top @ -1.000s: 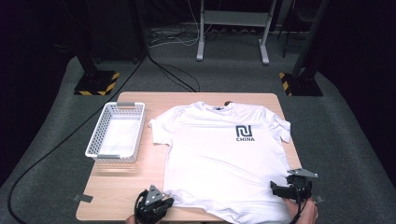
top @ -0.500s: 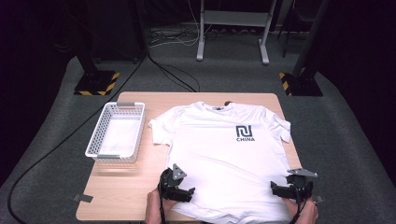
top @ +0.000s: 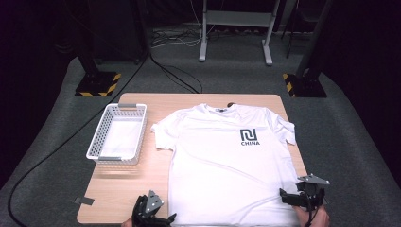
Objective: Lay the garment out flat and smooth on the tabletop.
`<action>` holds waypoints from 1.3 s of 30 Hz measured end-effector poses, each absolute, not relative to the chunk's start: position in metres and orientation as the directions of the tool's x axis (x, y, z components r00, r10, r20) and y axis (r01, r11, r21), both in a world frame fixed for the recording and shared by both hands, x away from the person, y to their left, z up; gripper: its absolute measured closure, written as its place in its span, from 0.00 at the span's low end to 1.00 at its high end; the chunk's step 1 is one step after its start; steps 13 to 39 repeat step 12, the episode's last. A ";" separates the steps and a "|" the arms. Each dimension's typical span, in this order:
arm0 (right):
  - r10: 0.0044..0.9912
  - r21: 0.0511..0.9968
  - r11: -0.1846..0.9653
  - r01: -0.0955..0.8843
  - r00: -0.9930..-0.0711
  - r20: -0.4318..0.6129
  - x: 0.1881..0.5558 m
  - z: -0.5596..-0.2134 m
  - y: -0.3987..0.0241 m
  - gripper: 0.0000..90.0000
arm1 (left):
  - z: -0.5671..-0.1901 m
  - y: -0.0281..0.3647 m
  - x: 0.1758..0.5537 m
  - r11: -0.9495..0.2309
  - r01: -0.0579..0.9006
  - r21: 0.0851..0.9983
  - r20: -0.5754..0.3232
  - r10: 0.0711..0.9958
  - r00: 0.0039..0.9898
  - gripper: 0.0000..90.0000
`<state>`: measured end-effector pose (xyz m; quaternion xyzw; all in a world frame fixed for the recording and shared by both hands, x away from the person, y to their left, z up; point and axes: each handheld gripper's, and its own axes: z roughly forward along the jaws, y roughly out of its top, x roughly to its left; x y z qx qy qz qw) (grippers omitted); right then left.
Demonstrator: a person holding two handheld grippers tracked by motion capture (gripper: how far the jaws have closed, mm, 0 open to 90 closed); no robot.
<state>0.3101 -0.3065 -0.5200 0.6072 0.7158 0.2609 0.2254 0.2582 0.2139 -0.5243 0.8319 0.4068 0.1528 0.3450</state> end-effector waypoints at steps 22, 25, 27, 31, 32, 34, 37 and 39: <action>0.982 0.692 0.127 0.710 -0.186 0.011 0.295 -0.522 -0.328 0.00 | -0.535 0.230 0.279 -0.273 0.592 0.758 -0.039 0.887 0.460 0.01; 0.982 0.692 0.127 0.710 -0.186 0.011 0.295 -0.522 -0.328 0.00 | -0.535 0.230 0.279 -0.273 0.592 0.758 -0.039 0.887 0.460 0.01; 0.982 0.692 0.127 0.710 -0.186 0.011 0.295 -0.522 -0.328 0.00 | -0.535 0.230 0.279 -0.273 0.592 0.758 -0.039 0.887 0.460 0.01; 0.982 0.692 0.127 0.710 -0.186 0.011 0.295 -0.522 -0.328 0.00 | -0.535 0.230 0.279 -0.273 0.592 0.758 -0.039 0.887 0.460 0.01; 0.982 0.692 0.127 0.710 -0.186 0.011 0.295 -0.522 -0.328 0.00 | -0.535 0.230 0.279 -0.273 0.592 0.758 -0.039 0.887 0.460 0.01; 0.982 0.692 0.127 0.710 -0.186 0.011 0.295 -0.522 -0.328 0.00 | -0.535 0.230 0.279 -0.273 0.592 0.758 -0.039 0.887 0.460 0.01; 0.982 0.692 0.127 0.710 -0.186 0.011 0.295 -0.522 -0.328 0.00 | -0.535 0.230 0.279 -0.273 0.592 0.758 -0.039 0.887 0.460 0.01; 0.982 0.692 0.127 0.710 -0.186 0.011 0.295 -0.522 -0.328 0.00 | -0.535 0.230 0.279 -0.273 0.592 0.758 -0.039 0.887 0.460 0.01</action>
